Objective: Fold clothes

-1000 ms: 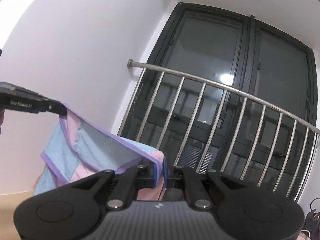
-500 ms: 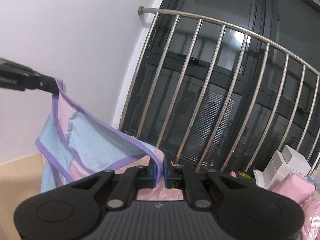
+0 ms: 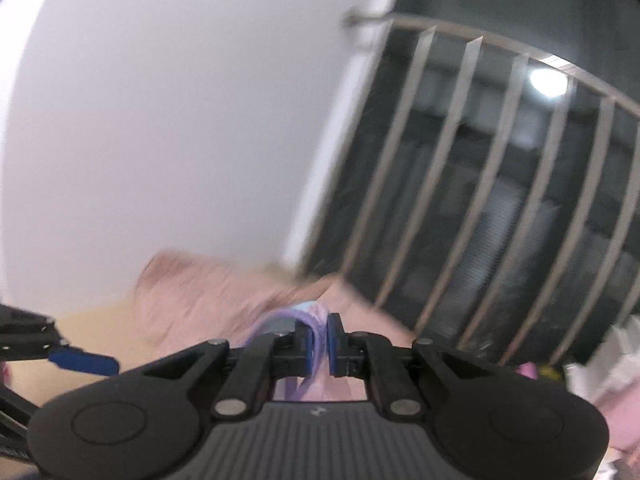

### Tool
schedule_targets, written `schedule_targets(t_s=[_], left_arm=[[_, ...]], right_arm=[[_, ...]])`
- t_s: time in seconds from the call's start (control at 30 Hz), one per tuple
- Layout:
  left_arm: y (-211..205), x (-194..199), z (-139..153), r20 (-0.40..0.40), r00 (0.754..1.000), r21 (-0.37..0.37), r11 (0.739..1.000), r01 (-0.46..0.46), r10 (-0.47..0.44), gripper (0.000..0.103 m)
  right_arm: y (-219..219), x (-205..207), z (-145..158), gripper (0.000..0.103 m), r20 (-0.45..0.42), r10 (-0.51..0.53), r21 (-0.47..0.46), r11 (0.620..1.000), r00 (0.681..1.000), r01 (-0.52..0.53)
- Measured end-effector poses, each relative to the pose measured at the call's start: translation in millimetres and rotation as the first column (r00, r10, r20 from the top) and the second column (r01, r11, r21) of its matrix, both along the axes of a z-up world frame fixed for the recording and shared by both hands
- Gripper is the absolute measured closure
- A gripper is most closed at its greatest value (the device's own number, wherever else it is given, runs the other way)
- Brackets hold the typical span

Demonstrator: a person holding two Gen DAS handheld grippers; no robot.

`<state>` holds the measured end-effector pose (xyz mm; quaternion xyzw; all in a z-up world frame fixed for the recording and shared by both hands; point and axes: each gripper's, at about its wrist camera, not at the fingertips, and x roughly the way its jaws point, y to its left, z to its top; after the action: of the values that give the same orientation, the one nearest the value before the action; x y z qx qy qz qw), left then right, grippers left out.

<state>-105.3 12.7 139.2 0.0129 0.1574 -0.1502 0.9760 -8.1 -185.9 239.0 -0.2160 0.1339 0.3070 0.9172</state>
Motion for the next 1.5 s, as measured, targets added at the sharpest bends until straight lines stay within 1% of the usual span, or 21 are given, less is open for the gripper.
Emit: schedule_targets(t_s=[0.03, 0.1, 0.13, 0.2, 0.3, 0.37, 0.43, 0.47, 0.5, 0.6, 0.7, 0.83, 0.93, 1.03, 1.1, 1.23, 1.33, 1.4, 1.43, 1.47, 1.5], left_arm=[[0, -2, -6, -0.005, 1.000, 0.008, 1.000, 0.000, 0.000, 0.052], [-2, -2, -13, 0.015, 1.000, 0.046, 0.999, 0.002, -0.002, 0.036], [-3, -2, -16, 0.023, 1.000, 0.074, 0.997, -0.002, 0.001, 0.034], [-6, 3, -24, 0.010, 1.000, 0.119, 0.993, -0.024, 0.023, 0.034], [-3, 1, -37, -0.043, 0.999, 0.088, 0.996, 0.031, -0.027, 0.034], [-4, 0, -42, -0.041, 0.999, 0.099, 0.995, 0.029, -0.025, 0.037], [-5, 2, -45, -0.038, 0.999, 0.130, 0.992, -0.009, 0.014, 0.061], [1, 1, -45, -0.044, 0.999, 0.116, 0.993, -0.021, 0.027, 0.090], [6, 0, -46, -0.050, 0.998, 0.103, 0.994, -0.034, 0.040, 0.101], [23, -4, -48, -0.068, 0.995, 0.064, 0.995, -0.074, 0.078, 0.101], [39, -7, -49, -0.088, 0.989, 0.025, 0.993, -0.113, 0.115, 0.101], [61, -12, -51, -0.117, 0.980, -0.025, 0.986, -0.167, 0.163, 0.101], [71, -15, -55, -0.141, 0.973, -0.047, 0.980, -0.192, 0.184, 0.101], [72, -15, -57, -0.154, 0.972, -0.056, 0.980, -0.191, 0.180, 0.101], [73, -13, -55, -0.154, 0.971, -0.065, 0.979, -0.194, 0.182, 0.101], [77, -12, -50, -0.151, 0.970, -0.093, 0.975, -0.204, 0.188, 0.101], [75, -13, -48, -0.145, 0.971, -0.092, 0.974, -0.206, 0.192, 0.101], [74, -13, -48, -0.141, 0.969, -0.075, 0.974, -0.215, 0.203, 0.101], [74, -12, -48, -0.142, 0.967, -0.068, 0.973, -0.221, 0.210, 0.101], [75, -12, -49, -0.143, 0.966, -0.065, 0.972, -0.226, 0.215, 0.101], [76, -10, -49, -0.148, 0.964, -0.065, 0.971, -0.232, 0.220, 0.101]], right_arm=[[9, -2, -17, 0.096, -0.033, 0.026, -0.016, 1.000, 0.999, -0.027], [25, -9, -51, 0.096, -0.073, 0.069, -0.056, 0.996, 0.995, -0.073], [32, -13, -65, 0.096, -0.085, 0.083, -0.071, 0.993, 0.993, -0.089], [39, -22, -88, 0.096, -0.111, 0.110, -0.075, 0.990, 0.988, -0.119], [41, -28, -106, 0.096, -0.134, 0.114, -0.074, 0.989, 0.984, -0.125], [39, -32, -115, 0.096, -0.140, 0.102, -0.072, 0.991, 0.985, -0.113], [33, -36, -125, 0.096, -0.141, 0.076, -0.067, 0.994, 0.987, -0.086], [31, -38, -130, 0.096, -0.142, 0.062, -0.065, 0.995, 0.988, -0.072], [28, -40, -135, 0.096, -0.142, 0.049, -0.062, 0.996, 0.989, -0.058], [19, -46, -150, 0.095, -0.144, 0.009, -0.056, 0.998, 0.990, -0.017], [11, -52, -164, 0.087, -0.146, -0.031, -0.049, 0.999, 0.989, 0.024], [-6, -66, -208, 0.087, -0.153, -0.244, -0.055, 0.970, 0.958, 0.239], [-16, -90, -215, 0.084, -0.180, -0.312, 0.053, 0.944, 0.933, 0.326], [-17, -122, -212, 0.080, -0.253, -0.205, 0.233, 0.936, 0.945, 0.265], [-3, -139, -214, 0.079, -0.280, -0.082, 0.255, 0.954, 0.957, 0.156], [29, -131, -232, 0.078, -0.299, -0.110, 0.148, 0.976, 0.948, 0.160], [34, -111, -239, 0.078, -0.288, -0.194, 0.112, 0.966, 0.938, 0.234], [35, -103, -243, 0.079, -0.281, -0.202, 0.092, 0.967, 0.938, 0.236], [31, -106, -241, 0.090, -0.282, -0.200, 0.096, 0.967, 0.938, 0.235], [26, -110, -237, 0.096, -0.284, -0.198, 0.105, 0.966, 0.938, 0.236], [21, -114, -234, 0.097, -0.286, -0.196, 0.115, 0.965, 0.938, 0.237]])
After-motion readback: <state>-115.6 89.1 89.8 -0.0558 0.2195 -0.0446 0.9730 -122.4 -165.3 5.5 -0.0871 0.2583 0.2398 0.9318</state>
